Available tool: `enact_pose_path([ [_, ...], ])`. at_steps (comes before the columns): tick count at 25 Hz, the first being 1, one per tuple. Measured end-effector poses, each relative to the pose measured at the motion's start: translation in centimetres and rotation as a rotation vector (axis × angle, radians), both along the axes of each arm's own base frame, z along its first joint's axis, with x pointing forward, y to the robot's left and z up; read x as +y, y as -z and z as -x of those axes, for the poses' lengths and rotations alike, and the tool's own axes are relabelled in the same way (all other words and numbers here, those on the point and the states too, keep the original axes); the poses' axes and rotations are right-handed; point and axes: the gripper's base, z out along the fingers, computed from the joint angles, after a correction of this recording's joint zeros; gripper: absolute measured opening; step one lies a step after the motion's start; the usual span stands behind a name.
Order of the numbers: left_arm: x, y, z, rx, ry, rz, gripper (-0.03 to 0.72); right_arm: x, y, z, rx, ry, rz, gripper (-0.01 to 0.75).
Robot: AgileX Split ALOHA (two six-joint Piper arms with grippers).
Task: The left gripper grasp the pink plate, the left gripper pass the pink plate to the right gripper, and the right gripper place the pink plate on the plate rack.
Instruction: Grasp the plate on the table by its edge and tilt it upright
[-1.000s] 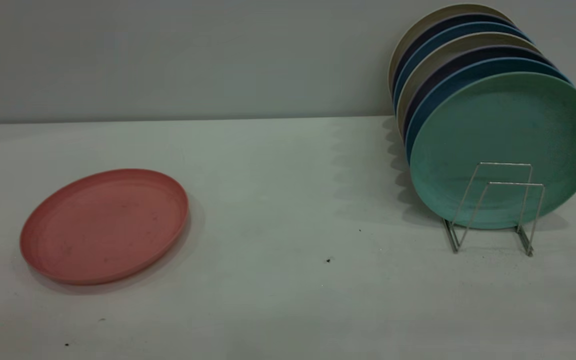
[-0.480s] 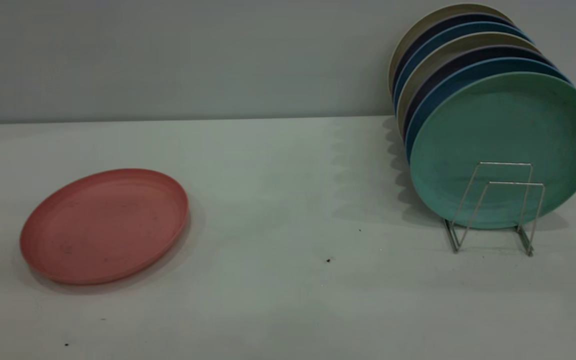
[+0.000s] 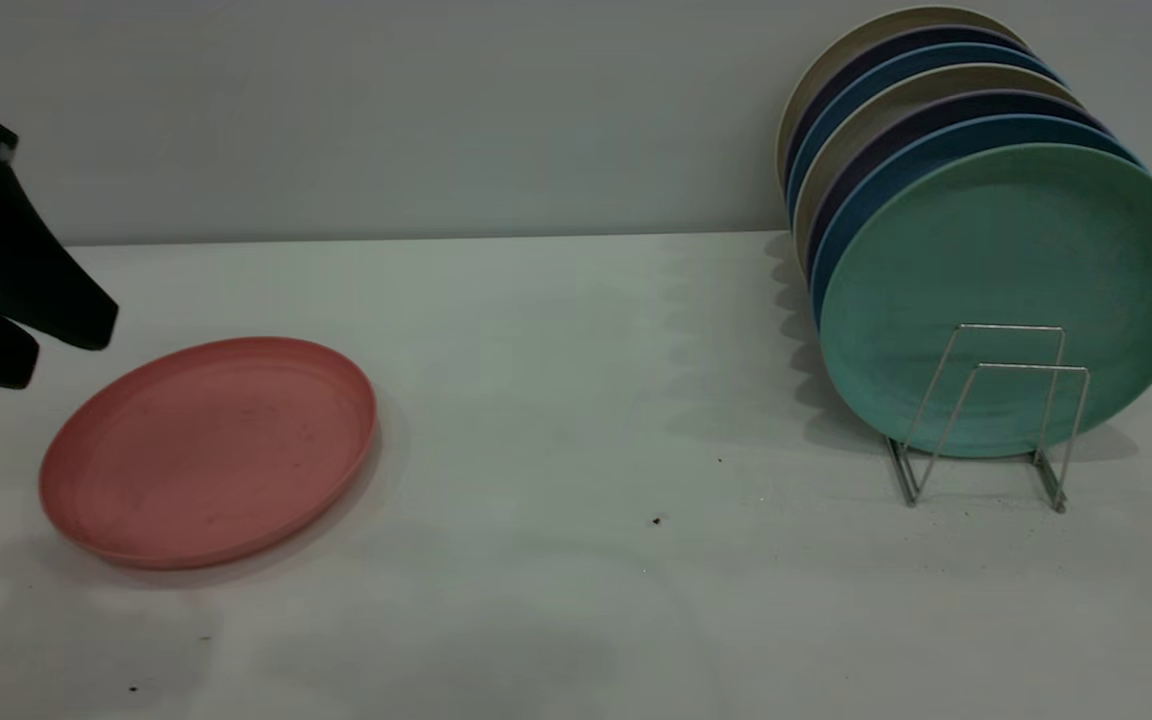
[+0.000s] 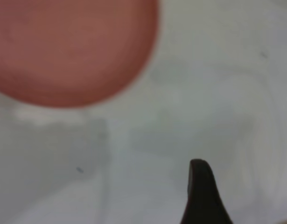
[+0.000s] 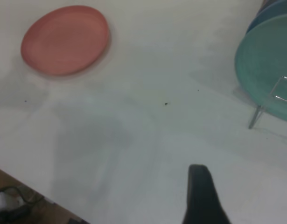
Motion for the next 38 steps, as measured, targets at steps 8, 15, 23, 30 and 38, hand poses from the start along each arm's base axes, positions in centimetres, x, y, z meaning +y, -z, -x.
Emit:
enact_pose_path([
  [8,7.6,4.8,-3.7,0.061,-0.189,0.090,0.494,-0.1,-0.1,-0.1,-0.017,0.014,-0.003,0.490],
  [15,10.2,10.6,-4.7,0.147,-0.290,0.171,0.494,-0.2,-0.2,-0.3,-0.024,0.036,-0.018,0.490],
  [23,10.1,14.5,-5.0,0.199,-0.346,0.159,0.494,-0.2,-0.3,-0.3,-0.032,0.043,-0.018,0.490],
  [30,9.7,16.4,-6.3,0.174,-0.377,0.189,0.460,-0.4,-0.3,-0.8,-0.043,0.066,-0.019,0.490],
  [38,7.6,17.3,-7.8,0.164,-0.341,0.227,0.358,-0.4,0.8,-2.4,0.050,0.071,-0.017,0.490],
])
